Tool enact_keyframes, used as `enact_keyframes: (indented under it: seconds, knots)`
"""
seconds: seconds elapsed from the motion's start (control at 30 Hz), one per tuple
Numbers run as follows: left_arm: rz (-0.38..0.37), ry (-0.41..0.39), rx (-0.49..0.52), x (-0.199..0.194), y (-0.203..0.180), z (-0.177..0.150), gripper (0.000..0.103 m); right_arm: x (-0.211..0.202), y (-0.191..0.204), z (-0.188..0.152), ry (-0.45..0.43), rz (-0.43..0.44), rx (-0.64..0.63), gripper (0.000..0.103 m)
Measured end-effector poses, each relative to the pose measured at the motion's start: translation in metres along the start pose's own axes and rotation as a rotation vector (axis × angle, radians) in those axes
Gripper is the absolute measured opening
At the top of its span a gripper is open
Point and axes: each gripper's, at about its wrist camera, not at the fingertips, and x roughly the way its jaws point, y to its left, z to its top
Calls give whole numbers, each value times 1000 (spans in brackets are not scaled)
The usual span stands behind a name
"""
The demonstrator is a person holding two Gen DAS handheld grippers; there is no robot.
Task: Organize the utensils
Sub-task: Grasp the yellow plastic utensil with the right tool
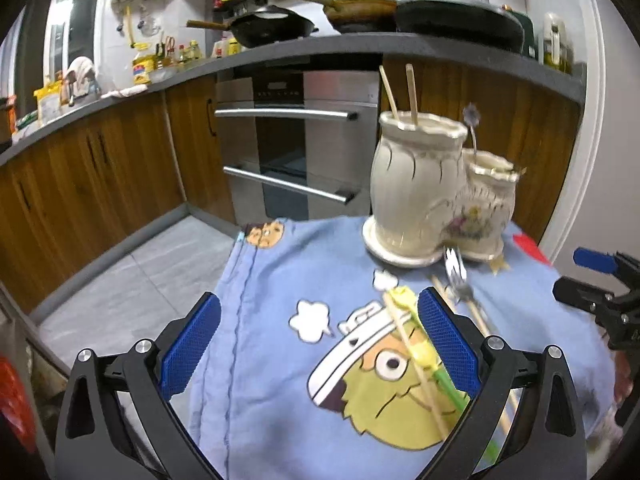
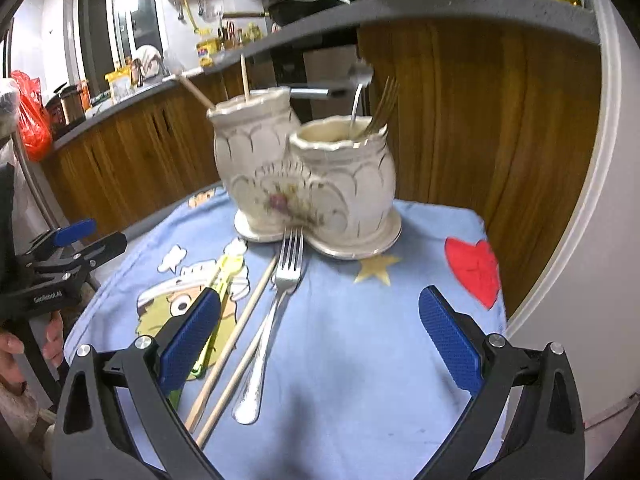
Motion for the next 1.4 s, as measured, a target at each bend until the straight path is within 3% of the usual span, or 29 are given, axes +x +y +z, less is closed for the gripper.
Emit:
enact_keyframes:
  seconds: [0.1, 0.2, 0.4, 0.53, 0.67, 0.97, 1.1, 1.2, 1.33, 1.4]
  knots:
    - [-18, 37, 2, 5, 1, -11, 98, 8, 6, -3, 32, 15, -16, 97]
    - [-22, 64, -16, 10, 7, -17, 98, 18, 19, -3, 68, 47, -42, 87]
    - [-41, 144, -43, 21, 12, -23, 98, 44, 53, 0, 189, 147, -90, 49]
    - [-40, 170, -17, 25, 8, -25, 97, 59, 74, -1, 244, 149, -145, 23]
    - [-42, 168, 0, 26, 5, -26, 97, 72, 79, 3, 272, 144, -136, 18]
    - [-57, 180, 5, 28, 1, -28, 97, 106, 81, 15, 330, 131, -70, 18]
    - [-70, 195, 7, 29, -1, -27, 95, 98, 82, 16, 311, 130, -87, 10]
    - [-97, 225, 20, 29, -8, -28, 94, 77, 75, 17, 240, 123, -81, 10]
    - [-147, 273, 41, 29, -24, -30, 70, 55, 60, 18, 187, 121, -68, 10]
    - [-171, 283, 41, 29, -31, -30, 65, 45, 50, 17, 173, 135, -47, 10]
